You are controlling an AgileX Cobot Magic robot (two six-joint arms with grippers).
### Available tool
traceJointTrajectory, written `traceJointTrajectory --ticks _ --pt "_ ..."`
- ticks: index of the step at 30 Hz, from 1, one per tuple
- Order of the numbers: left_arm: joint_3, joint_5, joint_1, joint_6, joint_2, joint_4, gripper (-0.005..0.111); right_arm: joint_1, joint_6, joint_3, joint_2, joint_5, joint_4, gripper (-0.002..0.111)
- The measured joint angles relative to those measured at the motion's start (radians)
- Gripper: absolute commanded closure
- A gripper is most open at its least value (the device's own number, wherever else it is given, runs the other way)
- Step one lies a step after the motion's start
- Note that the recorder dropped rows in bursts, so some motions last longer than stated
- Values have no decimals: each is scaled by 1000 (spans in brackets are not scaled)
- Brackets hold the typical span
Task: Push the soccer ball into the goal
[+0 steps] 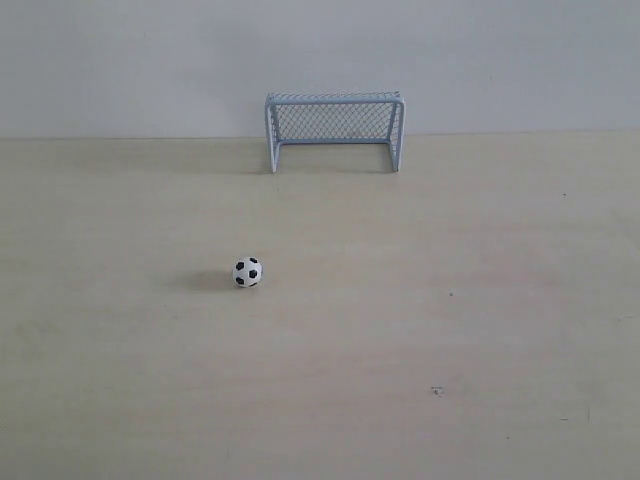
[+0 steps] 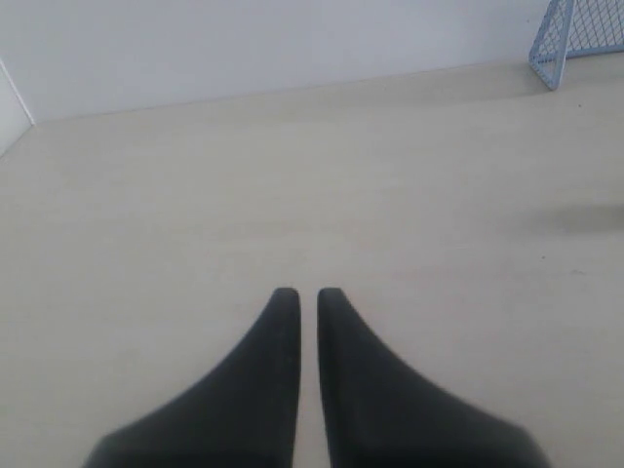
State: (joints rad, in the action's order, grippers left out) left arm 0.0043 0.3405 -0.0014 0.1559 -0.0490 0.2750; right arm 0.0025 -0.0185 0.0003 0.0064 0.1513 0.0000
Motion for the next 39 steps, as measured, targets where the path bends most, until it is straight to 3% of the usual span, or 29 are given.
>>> traceJointTrajectory --ticks 23,39 --pt "0 0 0 0 0 0 100 0 -30 -19 6 -69 -7 108" --pt "0 0 0 0 0 0 100 0 -7 -156 260 -166 -7 108"
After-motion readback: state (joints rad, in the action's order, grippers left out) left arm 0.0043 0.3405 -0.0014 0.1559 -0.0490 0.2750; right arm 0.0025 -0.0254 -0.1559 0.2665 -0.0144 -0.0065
